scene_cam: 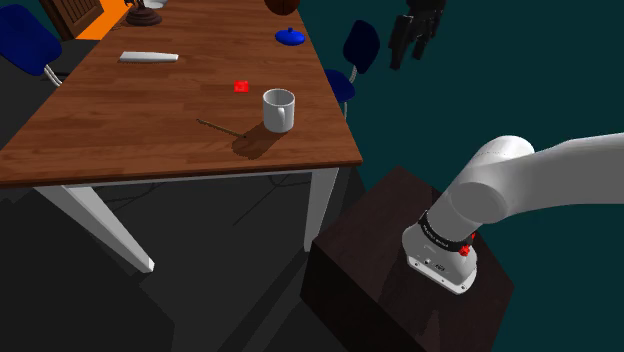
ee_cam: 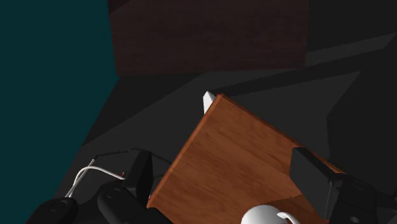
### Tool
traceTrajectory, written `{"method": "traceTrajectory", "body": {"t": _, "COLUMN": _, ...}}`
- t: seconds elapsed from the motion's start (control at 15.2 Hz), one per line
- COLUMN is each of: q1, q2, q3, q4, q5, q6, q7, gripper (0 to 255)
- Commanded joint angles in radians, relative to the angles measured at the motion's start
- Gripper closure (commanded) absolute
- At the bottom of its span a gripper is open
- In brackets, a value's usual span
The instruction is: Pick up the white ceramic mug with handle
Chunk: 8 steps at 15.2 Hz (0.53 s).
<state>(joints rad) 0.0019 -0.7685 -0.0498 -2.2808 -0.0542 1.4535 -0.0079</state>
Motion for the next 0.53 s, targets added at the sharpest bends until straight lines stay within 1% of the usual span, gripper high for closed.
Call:
{"method": "traceTrajectory", "body": {"t": 0.0, "q1": 0.000, "q2": 0.000, "q3": 0.000, "q4": 0.000, "q5": 0.000, "q6": 0.000, "q7": 0.000, "gripper": 0}}
{"method": "traceTrajectory", "body": {"t": 0.46, "q1": 0.020, "q2": 0.220, "q3": 0.016, "q4": 0.027, "q5": 0.030, "q6": 0.184, "q7": 0.026, "gripper": 0}}
